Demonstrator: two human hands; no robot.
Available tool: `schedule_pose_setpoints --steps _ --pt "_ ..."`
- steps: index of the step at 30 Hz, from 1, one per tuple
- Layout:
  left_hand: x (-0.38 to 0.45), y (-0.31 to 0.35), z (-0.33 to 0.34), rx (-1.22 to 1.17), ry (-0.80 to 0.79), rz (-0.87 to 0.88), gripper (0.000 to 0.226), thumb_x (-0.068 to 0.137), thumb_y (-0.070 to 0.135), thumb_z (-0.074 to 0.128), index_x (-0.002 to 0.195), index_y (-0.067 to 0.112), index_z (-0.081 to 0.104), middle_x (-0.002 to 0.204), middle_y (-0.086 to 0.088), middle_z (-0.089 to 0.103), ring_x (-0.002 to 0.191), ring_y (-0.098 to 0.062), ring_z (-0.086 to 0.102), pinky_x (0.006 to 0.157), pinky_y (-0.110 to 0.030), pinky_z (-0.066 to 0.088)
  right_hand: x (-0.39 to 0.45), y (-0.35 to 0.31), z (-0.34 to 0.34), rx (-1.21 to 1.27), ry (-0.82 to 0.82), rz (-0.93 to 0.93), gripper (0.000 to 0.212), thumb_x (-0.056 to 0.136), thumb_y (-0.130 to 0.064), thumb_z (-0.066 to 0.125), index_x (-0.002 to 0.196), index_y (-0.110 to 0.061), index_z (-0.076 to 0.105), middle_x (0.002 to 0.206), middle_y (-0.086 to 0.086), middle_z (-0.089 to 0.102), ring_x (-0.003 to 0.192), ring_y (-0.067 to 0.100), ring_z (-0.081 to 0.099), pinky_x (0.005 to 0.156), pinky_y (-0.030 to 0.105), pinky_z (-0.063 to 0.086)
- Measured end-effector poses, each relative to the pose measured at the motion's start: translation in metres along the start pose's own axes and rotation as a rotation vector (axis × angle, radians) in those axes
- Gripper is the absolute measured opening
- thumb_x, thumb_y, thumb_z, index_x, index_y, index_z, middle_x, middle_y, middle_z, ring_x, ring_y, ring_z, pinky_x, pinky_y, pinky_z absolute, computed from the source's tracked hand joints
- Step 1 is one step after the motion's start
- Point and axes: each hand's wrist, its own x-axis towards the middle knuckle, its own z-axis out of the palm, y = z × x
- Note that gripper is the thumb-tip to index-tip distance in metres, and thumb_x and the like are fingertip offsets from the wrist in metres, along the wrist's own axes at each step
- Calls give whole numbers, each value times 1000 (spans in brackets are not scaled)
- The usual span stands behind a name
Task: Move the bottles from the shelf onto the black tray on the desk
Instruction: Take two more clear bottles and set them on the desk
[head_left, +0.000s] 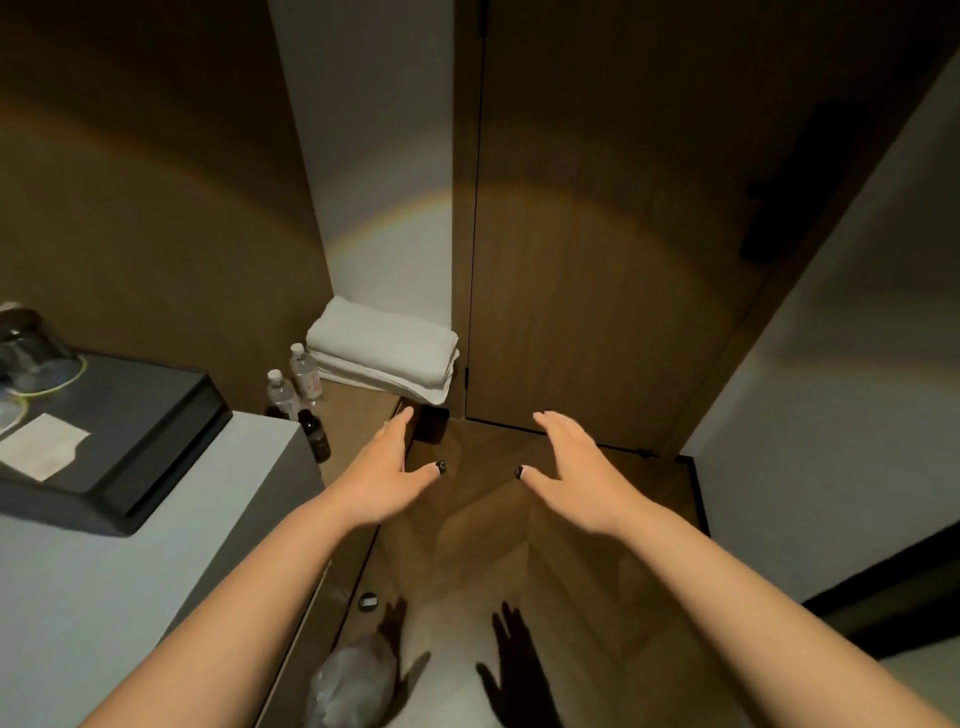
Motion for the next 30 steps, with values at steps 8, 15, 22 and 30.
schedule_pose_setpoints --steps 8,15,22,30 --pt "82 -29 -14 -41 31 -153 82 93 37 57 154 21 4 161 -2 12 136 -26 37 113 -36 29 122 1 -5 15 -110 -98 71 94 -35 53 152 -19 15 159 1 13 146 17 14 115 30 16" --pt "174 -89 -60 -114 76 -281 82 93 36 56 154 21 3 161 -6 12 146 -23 18 118 -36 18 240 -37 29 14 -246 -205 69 94 -28 53 150 -13 18 157 3 17 144 17 17 110 20 12" --pt "252 -124 -118 -112 146 -407 80 91 28 59 153 22 10 147 -23 38 130 -38 44 107 -47 34 355 -80 38 -4 -290 -274 68 94 -28 54 150 -14 18 157 3 19 143 18 20 114 25 15" --pt "300 -169 -164 -152 332 -467 59 90 18 62 141 9 35 123 4 49 108 -17 53 92 -31 44 468 -114 62 42 -388 -282 67 90 -25 62 146 -12 28 153 6 29 139 21 30 109 27 27"
